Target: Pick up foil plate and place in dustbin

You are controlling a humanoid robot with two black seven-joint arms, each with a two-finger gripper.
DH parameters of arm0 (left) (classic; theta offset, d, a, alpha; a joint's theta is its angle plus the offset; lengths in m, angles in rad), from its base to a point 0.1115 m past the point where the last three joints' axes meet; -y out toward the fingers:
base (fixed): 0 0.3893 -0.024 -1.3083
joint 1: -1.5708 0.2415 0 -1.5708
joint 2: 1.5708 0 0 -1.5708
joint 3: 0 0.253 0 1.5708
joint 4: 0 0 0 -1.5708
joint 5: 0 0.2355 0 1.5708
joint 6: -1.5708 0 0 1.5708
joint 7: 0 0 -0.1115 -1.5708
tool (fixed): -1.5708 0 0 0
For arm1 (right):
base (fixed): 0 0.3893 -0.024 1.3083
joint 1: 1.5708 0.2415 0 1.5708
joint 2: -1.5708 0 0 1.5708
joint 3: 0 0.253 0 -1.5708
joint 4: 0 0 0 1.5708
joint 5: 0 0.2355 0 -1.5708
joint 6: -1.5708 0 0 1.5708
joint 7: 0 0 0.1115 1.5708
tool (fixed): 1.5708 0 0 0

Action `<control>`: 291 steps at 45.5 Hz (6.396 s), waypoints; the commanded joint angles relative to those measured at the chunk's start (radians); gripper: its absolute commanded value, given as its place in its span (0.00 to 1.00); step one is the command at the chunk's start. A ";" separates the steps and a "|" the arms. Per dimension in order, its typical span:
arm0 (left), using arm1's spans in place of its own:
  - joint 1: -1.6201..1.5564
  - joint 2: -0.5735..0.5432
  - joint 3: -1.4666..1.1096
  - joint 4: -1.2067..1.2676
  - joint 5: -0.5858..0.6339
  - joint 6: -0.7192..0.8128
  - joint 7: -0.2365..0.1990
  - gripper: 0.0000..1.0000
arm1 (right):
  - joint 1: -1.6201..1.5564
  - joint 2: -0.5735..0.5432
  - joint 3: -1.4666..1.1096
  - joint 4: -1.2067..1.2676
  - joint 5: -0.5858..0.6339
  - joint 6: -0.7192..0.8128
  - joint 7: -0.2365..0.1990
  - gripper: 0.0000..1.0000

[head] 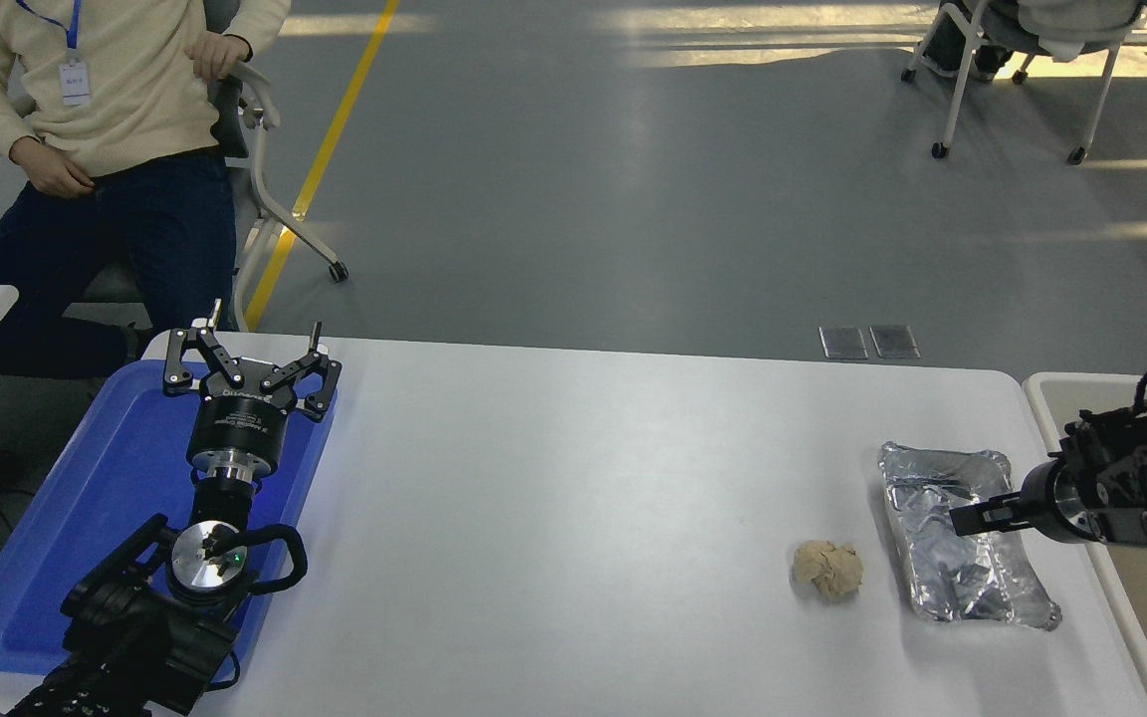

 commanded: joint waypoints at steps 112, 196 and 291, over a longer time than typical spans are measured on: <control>0.000 0.000 0.000 0.000 -0.001 0.000 0.000 1.00 | 0.306 -0.219 0.118 0.250 -0.127 0.034 0.007 0.00; 0.000 0.000 0.000 0.000 -0.001 0.000 0.000 1.00 | 1.107 -0.476 0.030 0.646 -0.331 0.681 -0.007 0.00; 0.000 0.000 0.000 0.000 -0.001 0.002 0.000 1.00 | -0.304 -0.369 0.330 -0.662 -0.225 0.352 0.246 0.00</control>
